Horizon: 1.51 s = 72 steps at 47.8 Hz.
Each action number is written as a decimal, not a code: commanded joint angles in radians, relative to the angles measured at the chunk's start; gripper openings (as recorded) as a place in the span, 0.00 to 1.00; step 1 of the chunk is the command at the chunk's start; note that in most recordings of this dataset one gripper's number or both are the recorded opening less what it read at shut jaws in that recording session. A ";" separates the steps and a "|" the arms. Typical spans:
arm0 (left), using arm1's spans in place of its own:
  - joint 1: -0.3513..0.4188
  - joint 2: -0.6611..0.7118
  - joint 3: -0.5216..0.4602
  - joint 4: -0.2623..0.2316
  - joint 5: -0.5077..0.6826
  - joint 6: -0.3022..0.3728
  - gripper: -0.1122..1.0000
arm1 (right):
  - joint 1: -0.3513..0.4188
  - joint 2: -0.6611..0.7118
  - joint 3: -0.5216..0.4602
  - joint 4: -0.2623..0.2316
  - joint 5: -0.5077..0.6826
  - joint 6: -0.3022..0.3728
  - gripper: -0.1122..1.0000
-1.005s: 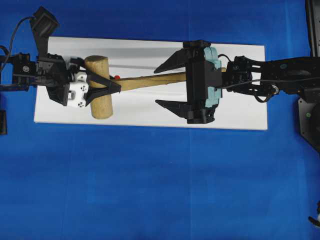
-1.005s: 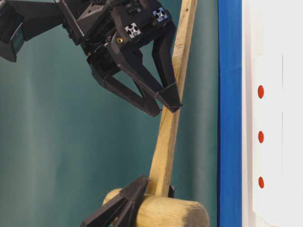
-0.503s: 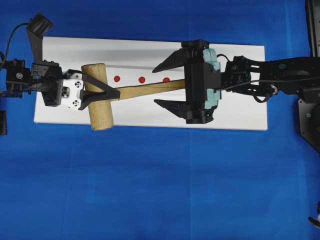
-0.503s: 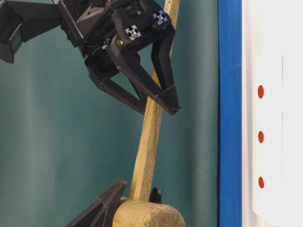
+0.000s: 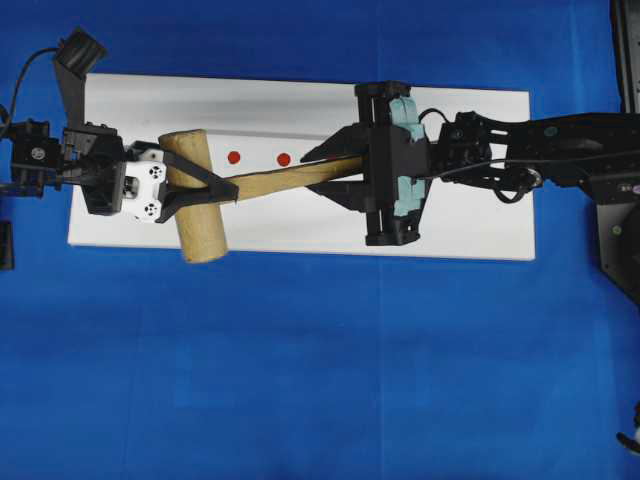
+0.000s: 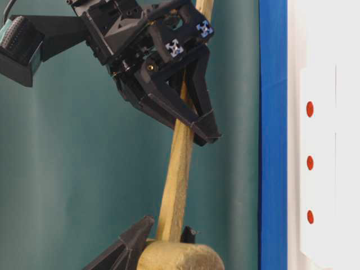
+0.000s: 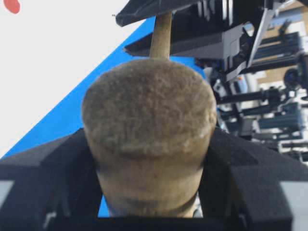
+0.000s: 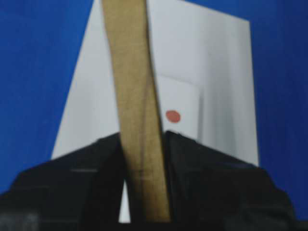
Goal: Hit the mark with a hammer.
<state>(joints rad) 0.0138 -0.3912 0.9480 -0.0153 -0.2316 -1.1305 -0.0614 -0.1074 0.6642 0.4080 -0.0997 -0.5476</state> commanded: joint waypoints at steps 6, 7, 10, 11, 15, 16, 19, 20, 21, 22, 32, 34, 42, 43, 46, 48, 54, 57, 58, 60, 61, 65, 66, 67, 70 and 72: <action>-0.003 -0.018 -0.018 0.003 0.005 0.035 0.50 | -0.003 -0.011 -0.025 0.002 0.021 0.006 0.17; -0.003 -0.018 -0.018 0.003 0.003 0.037 0.50 | -0.003 -0.012 -0.023 0.003 0.020 0.006 0.17; 0.000 -0.018 -0.018 0.003 0.014 0.043 0.50 | -0.003 -0.011 -0.025 0.002 0.021 0.006 0.17; 0.000 -0.018 -0.017 0.003 0.023 0.043 0.50 | -0.003 -0.011 -0.025 0.003 0.021 0.006 0.17; 0.005 -0.018 -0.018 0.003 0.061 0.043 0.50 | -0.003 -0.011 -0.026 0.002 0.021 0.005 0.17; 0.006 -0.018 -0.020 0.005 0.072 0.041 0.50 | -0.003 -0.011 -0.026 0.002 0.021 0.005 0.17; 0.009 -0.017 -0.021 0.003 0.094 0.041 0.50 | -0.003 -0.011 -0.025 0.003 0.023 0.005 0.17; 0.009 -0.015 -0.023 0.003 0.095 0.041 0.50 | -0.003 -0.011 -0.025 0.003 0.023 0.005 0.17; 0.009 -0.015 -0.023 0.003 0.095 0.041 0.50 | -0.003 -0.011 -0.025 0.003 0.021 0.005 0.17; 0.011 -0.015 -0.025 0.003 0.095 0.041 0.50 | -0.003 -0.012 -0.025 0.003 0.023 0.005 0.17; 0.018 -0.020 -0.025 0.005 0.097 0.061 0.51 | 0.003 -0.011 -0.025 0.003 0.031 0.006 0.17; 0.018 -0.021 -0.023 0.006 0.097 0.064 0.52 | 0.003 -0.012 -0.025 0.003 0.031 0.009 0.17; 0.015 -0.028 -0.020 0.006 0.101 0.077 0.90 | 0.003 -0.012 -0.025 0.005 0.031 0.014 0.17; 0.015 -0.028 -0.020 0.006 0.103 0.077 0.92 | 0.003 -0.012 -0.023 0.005 0.031 0.015 0.17; 0.015 -0.028 -0.020 0.006 0.103 0.077 0.94 | 0.003 -0.012 -0.023 0.008 0.031 0.017 0.17; 0.015 -0.029 -0.018 0.005 0.104 0.077 0.93 | 0.003 -0.012 -0.023 0.011 0.032 0.017 0.17; 0.015 -0.040 -0.009 0.005 0.138 0.074 0.92 | 0.003 -0.021 -0.012 0.021 0.031 0.018 0.17; 0.015 -0.052 0.002 0.003 0.167 0.071 0.92 | 0.003 -0.032 -0.002 0.028 0.031 0.018 0.17; 0.015 -0.057 0.006 0.005 0.178 0.069 0.92 | 0.003 -0.037 0.002 0.029 0.031 0.018 0.17; 0.015 -0.072 0.018 0.005 0.201 0.069 0.92 | 0.003 -0.051 0.015 0.038 0.031 0.018 0.17; 0.015 -0.080 0.023 0.003 0.209 0.069 0.92 | 0.003 -0.055 0.020 0.041 0.031 0.018 0.17; 0.012 -0.110 0.044 0.002 0.230 0.069 0.92 | 0.003 -0.078 0.041 0.052 0.031 0.018 0.17; 0.012 -0.118 0.051 0.002 0.233 0.067 0.92 | 0.003 -0.084 0.048 0.054 0.031 0.018 0.17; 0.011 -0.127 0.057 0.003 0.235 0.067 0.92 | 0.003 -0.091 0.054 0.057 0.029 0.018 0.17; 0.008 -0.158 0.078 0.002 0.242 0.067 0.92 | 0.003 -0.107 0.069 0.063 0.028 0.018 0.17; 0.005 -0.176 0.089 0.002 0.245 0.067 0.92 | 0.003 -0.120 0.080 0.071 0.026 0.018 0.17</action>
<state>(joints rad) 0.0245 -0.5308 1.0339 -0.0138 0.0123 -1.0630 -0.0614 -0.1795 0.7455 0.4679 -0.0629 -0.5308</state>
